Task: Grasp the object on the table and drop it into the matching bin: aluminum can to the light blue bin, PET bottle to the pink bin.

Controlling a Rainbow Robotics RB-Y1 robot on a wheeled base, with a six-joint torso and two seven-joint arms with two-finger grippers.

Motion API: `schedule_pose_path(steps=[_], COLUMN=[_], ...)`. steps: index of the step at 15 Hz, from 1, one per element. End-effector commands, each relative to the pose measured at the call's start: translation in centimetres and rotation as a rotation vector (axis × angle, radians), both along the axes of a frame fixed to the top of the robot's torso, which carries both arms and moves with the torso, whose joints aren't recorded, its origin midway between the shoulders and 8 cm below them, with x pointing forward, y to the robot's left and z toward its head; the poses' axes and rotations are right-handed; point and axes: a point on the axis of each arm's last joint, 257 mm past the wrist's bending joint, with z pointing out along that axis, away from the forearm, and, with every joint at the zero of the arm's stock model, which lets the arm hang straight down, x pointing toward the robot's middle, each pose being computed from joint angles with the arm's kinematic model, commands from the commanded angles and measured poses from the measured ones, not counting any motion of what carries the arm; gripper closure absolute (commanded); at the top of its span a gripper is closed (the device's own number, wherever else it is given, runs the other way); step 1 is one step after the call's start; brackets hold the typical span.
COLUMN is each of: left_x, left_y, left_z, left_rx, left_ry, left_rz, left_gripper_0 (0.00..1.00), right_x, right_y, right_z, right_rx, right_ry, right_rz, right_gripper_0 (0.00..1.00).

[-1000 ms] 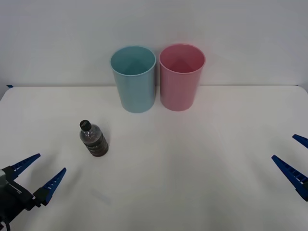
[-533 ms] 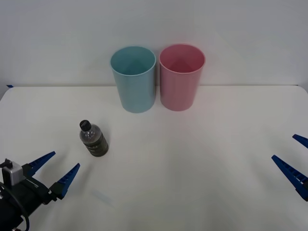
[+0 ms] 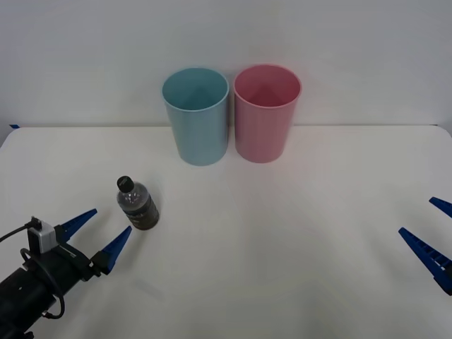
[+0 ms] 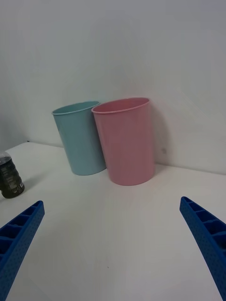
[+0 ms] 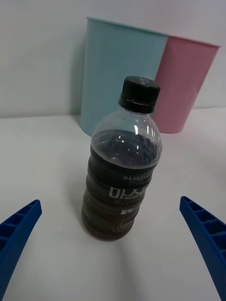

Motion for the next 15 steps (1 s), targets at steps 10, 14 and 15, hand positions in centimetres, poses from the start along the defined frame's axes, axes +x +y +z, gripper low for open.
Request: schedule_pose_path(steps=[10, 14, 15], left_x=[4.3, 5.7, 5.9], left_y=[-3.3, -4.4, -4.7], left_z=[-1.1, -1.2, -1.3], left_rx=[0.001, 0.006, 0.004], left_ry=[-0.022, -0.022, -0.019], left_rz=[0.025, 0.012, 0.013], left_gripper_0=[0.0, 0.0, 0.0], right_x=[0.0, 0.0, 0.0], right_y=[0.0, 0.0, 0.0], right_z=[0.0, 0.0, 0.0], right_rx=[0.0, 0.0, 0.0], right_ry=[0.0, 0.0, 0.0], right_rz=[0.0, 0.0, 0.0], right_gripper_0=[0.0, 0.0, 0.0])
